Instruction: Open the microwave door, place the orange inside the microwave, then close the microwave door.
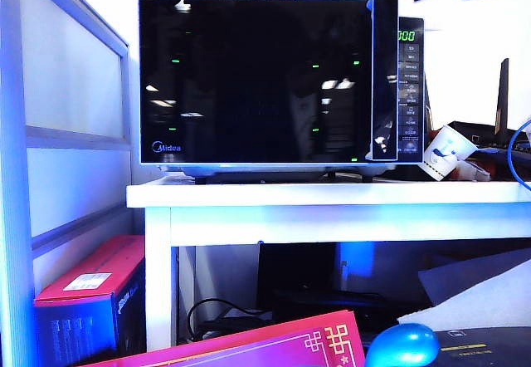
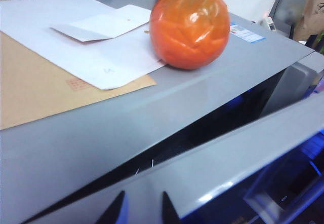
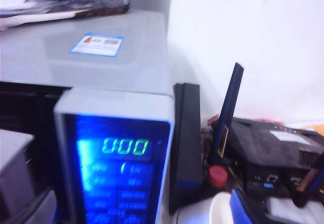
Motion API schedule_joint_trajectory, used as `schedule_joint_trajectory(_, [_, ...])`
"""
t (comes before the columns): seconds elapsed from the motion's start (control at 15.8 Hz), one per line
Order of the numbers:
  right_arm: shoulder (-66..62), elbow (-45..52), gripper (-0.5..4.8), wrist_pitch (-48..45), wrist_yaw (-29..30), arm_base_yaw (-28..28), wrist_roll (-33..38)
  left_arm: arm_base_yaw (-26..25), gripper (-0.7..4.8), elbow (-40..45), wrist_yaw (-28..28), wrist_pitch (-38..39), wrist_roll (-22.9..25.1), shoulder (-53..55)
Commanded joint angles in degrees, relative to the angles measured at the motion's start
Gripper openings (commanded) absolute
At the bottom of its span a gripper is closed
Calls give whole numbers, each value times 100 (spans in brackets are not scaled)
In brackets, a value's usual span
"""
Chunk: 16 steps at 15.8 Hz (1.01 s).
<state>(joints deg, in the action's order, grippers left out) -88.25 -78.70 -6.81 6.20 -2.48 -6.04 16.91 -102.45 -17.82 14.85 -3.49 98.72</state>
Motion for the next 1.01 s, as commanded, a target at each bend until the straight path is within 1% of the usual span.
schedule_joint_trajectory(0.06, [-293, -20, 458, -463, 282, -9, -2, 11, 94, -31, -42, -55, 0, -20])
schedule_joint_trajectory(0.25, [-470, -20, 458, -546, 568, -9, -4, 11, 94, -31, -42, -39, 2, -20])
schedule_joint_trajectory(0.51, [-507, -31, 457, -549, 1394, -9, -4, 11, 94, -31, -39, -31, 2, -20])
schedule_joint_trajectory(0.57, [-459, -31, 457, -496, 1805, -7, -9, 11, 94, -31, -42, -31, 2, -20])
schedule_joint_trajectory(0.63, [-409, -31, 458, -411, 1788, -4, -24, 11, 94, -31, -42, -24, 2, -20])
schedule_joint_trajectory(0.7, [-328, -31, 458, -286, 1515, -4, -46, 11, 94, -31, -42, -26, 2, -20])
schedule_joint_trajectory(0.82, [-149, -31, 458, -28, 448, -7, -46, 11, 94, -31, -39, -31, 2, -20])
schedule_joint_trajectory(0.89, [-87, -31, 458, 20, -201, -7, -44, 11, 94, -31, -39, -31, 2, -20])
schedule_joint_trajectory(0.95, [-90, -31, 457, -33, -601, -7, -46, 11, 94, -31, -42, -31, 0, -20])
schedule_joint_trajectory(1.01, [-146, -31, 458, -177, -616, -7, -44, 11, 94, -31, -44, -26, 0, -20])
